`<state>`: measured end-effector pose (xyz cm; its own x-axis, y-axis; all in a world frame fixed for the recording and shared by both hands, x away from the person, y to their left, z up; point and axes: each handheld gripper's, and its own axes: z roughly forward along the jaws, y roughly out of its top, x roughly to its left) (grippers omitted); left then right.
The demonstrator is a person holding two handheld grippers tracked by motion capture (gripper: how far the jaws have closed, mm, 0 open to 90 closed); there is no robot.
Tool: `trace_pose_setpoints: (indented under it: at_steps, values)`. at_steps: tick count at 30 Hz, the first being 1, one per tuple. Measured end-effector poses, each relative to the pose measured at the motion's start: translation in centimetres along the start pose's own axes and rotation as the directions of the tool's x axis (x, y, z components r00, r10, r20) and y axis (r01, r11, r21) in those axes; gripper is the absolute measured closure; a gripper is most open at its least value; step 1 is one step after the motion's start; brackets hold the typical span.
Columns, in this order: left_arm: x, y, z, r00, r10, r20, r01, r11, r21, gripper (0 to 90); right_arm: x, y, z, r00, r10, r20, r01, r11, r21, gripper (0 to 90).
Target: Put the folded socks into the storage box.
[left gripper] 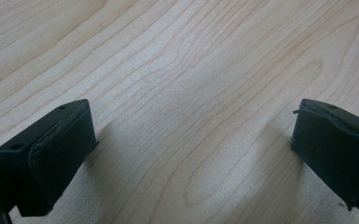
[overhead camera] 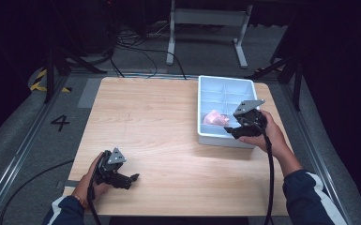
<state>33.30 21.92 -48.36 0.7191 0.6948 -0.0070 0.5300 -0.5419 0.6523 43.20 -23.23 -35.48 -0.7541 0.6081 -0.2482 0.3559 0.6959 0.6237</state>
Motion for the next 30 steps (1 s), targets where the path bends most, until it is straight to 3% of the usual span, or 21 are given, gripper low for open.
trace_pose_setpoints:
  at_steps: [30]
  values:
    - [0.0, 0.0, 0.0, 1.0000, 0.000, 0.000, 0.000, 1.0000, 0.001, 0.0, 2.6, -3.1, -2.7, 0.9986, -0.052, -0.007, 0.052, 0.998, -0.024, 36.5]
